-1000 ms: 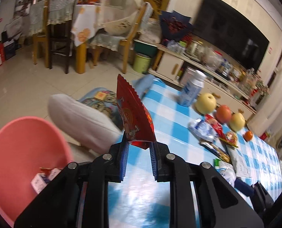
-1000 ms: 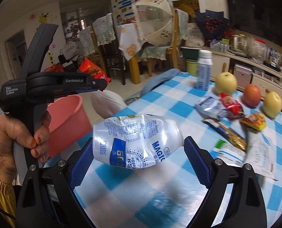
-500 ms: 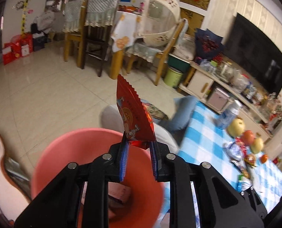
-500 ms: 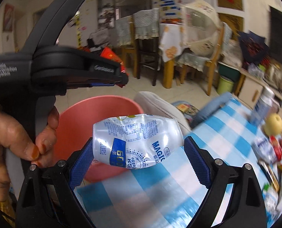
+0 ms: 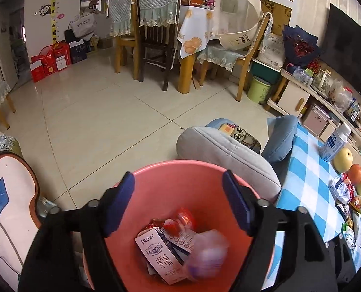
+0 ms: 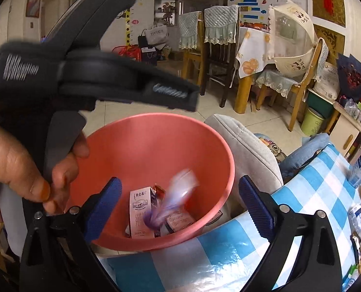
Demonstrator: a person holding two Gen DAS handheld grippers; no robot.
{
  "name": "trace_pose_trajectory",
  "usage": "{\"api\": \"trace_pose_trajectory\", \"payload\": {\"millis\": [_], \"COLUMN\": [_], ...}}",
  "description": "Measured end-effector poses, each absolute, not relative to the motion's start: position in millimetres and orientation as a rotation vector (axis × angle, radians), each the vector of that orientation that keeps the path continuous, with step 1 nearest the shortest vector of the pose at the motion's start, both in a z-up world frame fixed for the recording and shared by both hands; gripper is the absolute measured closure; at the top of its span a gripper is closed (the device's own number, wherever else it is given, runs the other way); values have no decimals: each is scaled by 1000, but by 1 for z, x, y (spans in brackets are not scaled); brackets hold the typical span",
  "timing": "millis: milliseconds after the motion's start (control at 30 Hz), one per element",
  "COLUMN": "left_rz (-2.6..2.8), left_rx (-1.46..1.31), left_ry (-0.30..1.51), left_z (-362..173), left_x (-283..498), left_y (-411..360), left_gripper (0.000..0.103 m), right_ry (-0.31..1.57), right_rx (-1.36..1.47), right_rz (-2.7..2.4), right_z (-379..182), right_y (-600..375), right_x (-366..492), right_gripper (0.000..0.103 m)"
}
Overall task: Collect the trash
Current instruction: 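Carry the wrapper and yogurt bottle over the pink bucket and open both tools, then move both open tools back over the table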
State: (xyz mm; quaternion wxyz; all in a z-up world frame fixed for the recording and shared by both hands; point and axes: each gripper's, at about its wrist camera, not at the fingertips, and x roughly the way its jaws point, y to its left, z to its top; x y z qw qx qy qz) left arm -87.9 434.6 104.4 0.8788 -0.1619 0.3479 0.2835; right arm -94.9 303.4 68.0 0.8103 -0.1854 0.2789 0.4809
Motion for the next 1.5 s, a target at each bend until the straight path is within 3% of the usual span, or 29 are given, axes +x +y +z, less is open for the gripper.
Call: {"api": "trace_pose_trajectory", "payload": {"millis": [400, 1500], "left_rz": [520, 256], "left_rx": [-349, -134], "left_ry": [699, 758], "left_z": [106, 92], "left_x": [-78, -25], "left_y": [410, 290], "left_gripper": [16, 16], "right_ry": [584, 631], "right_rx": [-398, -257], "right_rz": [889, 559], "right_z": [65, 59], "right_y": [258, 107], "right_x": [-102, -97], "right_gripper": [7, 7]}}
